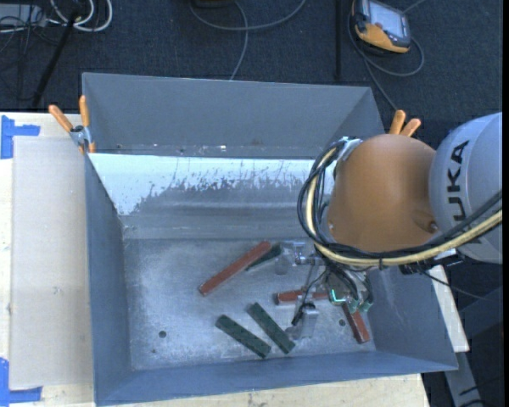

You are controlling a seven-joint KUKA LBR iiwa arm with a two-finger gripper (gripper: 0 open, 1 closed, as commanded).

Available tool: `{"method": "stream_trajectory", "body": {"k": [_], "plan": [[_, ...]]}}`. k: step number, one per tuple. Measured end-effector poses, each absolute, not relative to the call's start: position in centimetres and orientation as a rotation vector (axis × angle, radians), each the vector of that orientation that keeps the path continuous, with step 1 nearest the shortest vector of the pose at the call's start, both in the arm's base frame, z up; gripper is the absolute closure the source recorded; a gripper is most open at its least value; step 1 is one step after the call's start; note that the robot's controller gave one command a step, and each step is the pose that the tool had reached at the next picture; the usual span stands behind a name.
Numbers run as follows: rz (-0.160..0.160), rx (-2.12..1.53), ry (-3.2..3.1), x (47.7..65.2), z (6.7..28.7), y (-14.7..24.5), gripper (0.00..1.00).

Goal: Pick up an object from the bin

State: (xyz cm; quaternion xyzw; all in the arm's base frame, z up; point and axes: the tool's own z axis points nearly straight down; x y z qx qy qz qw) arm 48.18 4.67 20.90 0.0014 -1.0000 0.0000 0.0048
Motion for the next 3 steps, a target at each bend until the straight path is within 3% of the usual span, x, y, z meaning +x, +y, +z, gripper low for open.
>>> {"method": "stream_trajectory", "body": {"k": [1,2,3], "plan": [[0.000,-0.059,-3.134,52.6,12.5,5.0,0.00],[0.000,-0.063,-3.139,52.7,12.9,5.0,1.00],[-0.001,-0.326,-3.124,55.4,12.2,8.0,1.00]]}}
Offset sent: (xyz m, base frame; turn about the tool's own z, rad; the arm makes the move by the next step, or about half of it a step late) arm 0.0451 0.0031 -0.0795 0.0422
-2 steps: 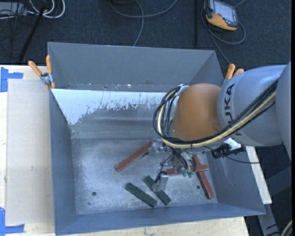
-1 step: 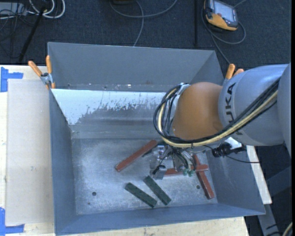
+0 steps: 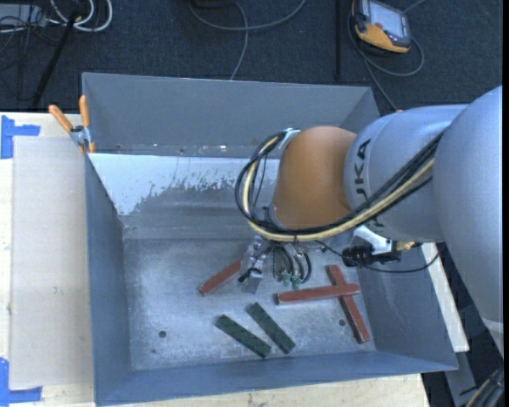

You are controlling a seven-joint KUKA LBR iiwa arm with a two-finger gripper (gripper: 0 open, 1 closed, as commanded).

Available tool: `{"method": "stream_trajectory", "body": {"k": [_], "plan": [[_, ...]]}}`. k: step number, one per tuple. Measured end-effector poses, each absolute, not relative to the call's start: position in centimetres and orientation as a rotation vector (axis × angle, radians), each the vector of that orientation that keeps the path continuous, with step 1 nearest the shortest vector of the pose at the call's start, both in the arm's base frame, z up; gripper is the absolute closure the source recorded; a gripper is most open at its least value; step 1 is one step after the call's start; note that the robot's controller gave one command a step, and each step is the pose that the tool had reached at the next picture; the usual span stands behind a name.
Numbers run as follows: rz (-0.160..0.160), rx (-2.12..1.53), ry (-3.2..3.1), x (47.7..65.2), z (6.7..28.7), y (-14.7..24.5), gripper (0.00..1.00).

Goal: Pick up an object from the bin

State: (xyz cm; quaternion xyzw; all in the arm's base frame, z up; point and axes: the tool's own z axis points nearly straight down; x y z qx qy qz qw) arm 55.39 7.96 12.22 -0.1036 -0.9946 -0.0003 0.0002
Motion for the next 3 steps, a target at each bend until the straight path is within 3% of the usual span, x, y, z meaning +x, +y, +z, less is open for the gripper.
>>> {"method": "stream_trajectory", "body": {"k": [1,2,3], "plan": [[0.000,-0.326,-3.124,55.4,12.2,7.9,0.00],[0.005,-0.051,-3.141,61.3,6.8,2.1,0.00],[0.000,-0.050,-3.142,61.3,7.0,2.3,1.00]]}}
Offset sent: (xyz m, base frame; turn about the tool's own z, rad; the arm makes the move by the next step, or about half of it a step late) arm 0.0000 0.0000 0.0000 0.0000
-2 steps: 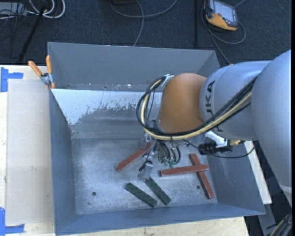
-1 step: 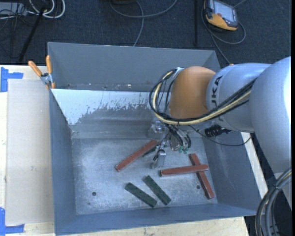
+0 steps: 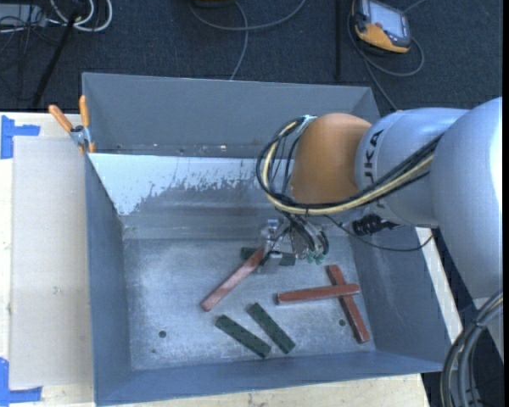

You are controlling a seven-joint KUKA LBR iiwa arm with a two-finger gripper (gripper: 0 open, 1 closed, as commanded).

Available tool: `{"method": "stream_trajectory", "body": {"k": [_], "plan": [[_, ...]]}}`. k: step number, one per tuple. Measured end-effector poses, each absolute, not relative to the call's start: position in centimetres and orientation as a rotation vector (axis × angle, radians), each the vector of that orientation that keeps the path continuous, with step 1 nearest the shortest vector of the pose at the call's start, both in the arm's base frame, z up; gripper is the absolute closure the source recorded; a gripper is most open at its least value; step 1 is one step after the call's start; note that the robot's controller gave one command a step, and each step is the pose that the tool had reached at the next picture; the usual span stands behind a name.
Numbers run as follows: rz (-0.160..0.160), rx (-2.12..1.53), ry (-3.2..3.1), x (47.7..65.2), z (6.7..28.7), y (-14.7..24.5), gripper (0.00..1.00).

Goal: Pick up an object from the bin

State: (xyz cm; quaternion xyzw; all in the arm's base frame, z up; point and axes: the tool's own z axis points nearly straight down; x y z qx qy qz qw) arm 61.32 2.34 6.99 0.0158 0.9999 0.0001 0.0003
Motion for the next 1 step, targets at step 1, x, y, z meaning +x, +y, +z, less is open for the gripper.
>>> {"method": "stream_trajectory", "body": {"k": [1], "plan": [[0.002,-0.237,3.131,61.97,6.98,6.55,1.00]]}}
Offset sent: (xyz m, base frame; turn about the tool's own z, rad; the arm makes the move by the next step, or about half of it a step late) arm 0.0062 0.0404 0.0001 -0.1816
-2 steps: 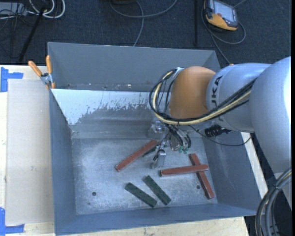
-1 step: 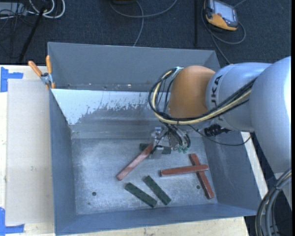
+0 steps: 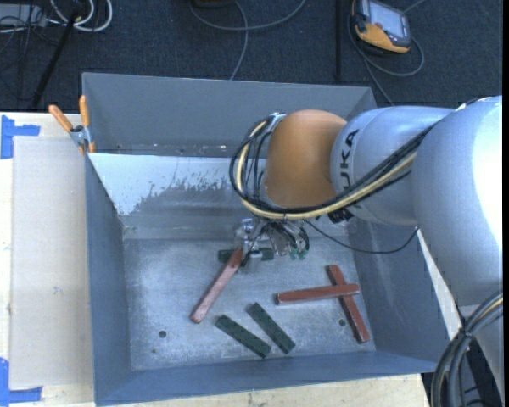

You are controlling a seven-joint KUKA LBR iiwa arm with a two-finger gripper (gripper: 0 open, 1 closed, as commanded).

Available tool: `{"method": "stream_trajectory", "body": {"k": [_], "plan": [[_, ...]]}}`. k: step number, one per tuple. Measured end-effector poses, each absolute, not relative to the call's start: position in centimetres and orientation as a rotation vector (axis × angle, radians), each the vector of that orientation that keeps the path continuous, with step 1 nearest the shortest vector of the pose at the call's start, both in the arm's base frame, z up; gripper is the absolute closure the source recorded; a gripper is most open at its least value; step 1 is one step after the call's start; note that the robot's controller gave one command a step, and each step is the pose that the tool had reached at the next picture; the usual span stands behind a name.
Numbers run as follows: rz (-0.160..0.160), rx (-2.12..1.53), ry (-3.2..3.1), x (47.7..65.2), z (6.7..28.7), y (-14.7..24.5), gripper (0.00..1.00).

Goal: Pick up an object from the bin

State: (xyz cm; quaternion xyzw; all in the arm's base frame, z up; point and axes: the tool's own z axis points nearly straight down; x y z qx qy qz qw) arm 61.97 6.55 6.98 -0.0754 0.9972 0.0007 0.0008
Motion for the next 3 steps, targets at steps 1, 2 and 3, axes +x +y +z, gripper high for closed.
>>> {"method": "stream_trajectory", "body": {"k": [1,2,3], "plan": [[0.001,-0.233,3.132,62.0,7.0,6.4,0.00],[0.001,-0.231,3.132,62.0,7.0,6.4,1.00],[0.000,-0.622,3.071,61.7,18.2,7.5,1.00]]}}
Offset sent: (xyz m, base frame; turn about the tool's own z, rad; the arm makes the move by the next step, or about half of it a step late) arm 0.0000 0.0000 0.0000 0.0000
